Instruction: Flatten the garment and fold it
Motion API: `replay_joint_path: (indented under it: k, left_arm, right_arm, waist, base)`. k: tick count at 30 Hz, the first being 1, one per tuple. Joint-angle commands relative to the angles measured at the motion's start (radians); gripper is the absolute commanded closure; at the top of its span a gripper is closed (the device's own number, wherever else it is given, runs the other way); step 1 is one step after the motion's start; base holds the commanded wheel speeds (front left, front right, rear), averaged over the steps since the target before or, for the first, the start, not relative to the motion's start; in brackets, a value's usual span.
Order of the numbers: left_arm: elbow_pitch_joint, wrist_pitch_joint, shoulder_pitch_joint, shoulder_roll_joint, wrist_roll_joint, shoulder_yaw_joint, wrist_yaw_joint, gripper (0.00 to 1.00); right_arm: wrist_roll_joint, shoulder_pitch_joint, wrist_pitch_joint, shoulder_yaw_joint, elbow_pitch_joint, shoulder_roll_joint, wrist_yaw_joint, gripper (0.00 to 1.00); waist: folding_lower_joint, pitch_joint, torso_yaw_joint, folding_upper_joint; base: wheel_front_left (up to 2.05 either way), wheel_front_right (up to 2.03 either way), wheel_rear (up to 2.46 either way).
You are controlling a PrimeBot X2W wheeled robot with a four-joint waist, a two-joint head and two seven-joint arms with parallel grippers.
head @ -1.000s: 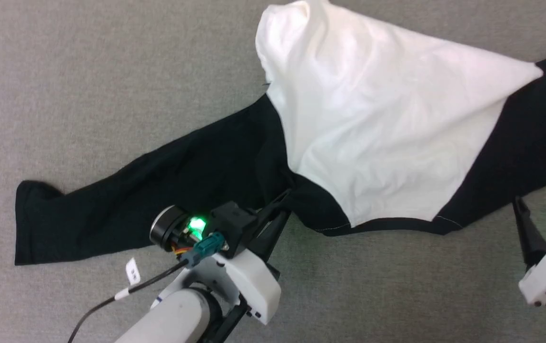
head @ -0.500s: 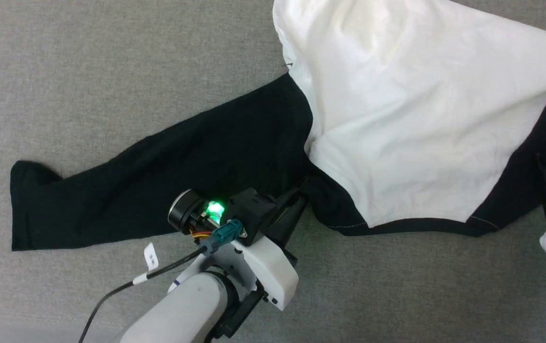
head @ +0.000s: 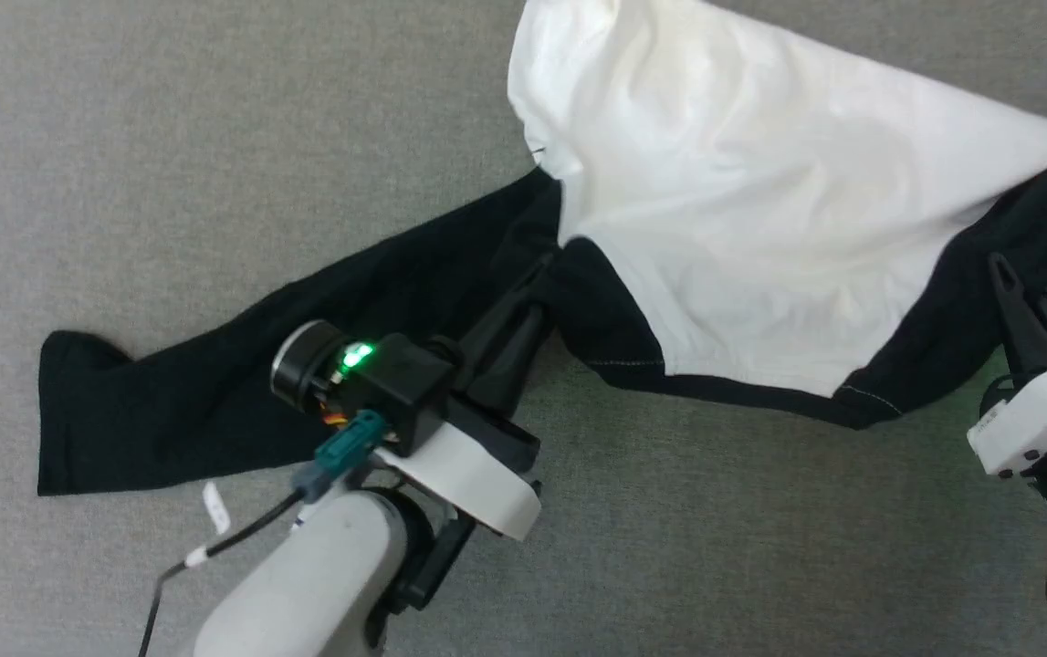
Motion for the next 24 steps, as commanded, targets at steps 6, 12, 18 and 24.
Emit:
replay_joint_path:
  k: [6, 12, 18, 24]
  left_arm:
    - [-0.086, -0.048, -0.025, 0.020, -0.004, 0.071, 0.027, 1.00]
    - [-0.143, 0.055, -0.132, 0.077, 0.017, 0.101, 0.018, 1.00]
    - [-0.165, 0.221, -0.308, 0.103, -0.022, 0.135, -0.020, 1.00]
    - [-0.113, 0.358, -0.477, 0.120, -0.085, 0.171, -0.066, 1.00]
  right_arm:
    - [0.062, -0.064, -0.061, 0.038, -0.095, 0.016, -0.001, 1.00]
    - [0.085, -0.215, -0.073, 0.076, -0.179, -0.014, -0.001, 1.00]
    - [0.084, -0.426, -0.041, 0.094, -0.183, -0.062, -0.001, 1.00]
    - [0.073, -0.599, 0.002, 0.126, -0.110, -0.094, -0.001, 1.00]
  waist:
    - [-0.0001, -0.142, -0.064, 0.0000]
    - [-0.0001, -0.201, -0.091, 0.0000]
    - [-0.0001, -0.248, -0.098, 0.0000]
    - [-0.0001, -0.285, -0.098, 0.0000]
  base:
    - [0.00, 0.00, 0.00]
    - [0.00, 0.00, 0.00]
    - [0.00, 0.00, 0.00]
    - [0.00, 0.00, 0.00]
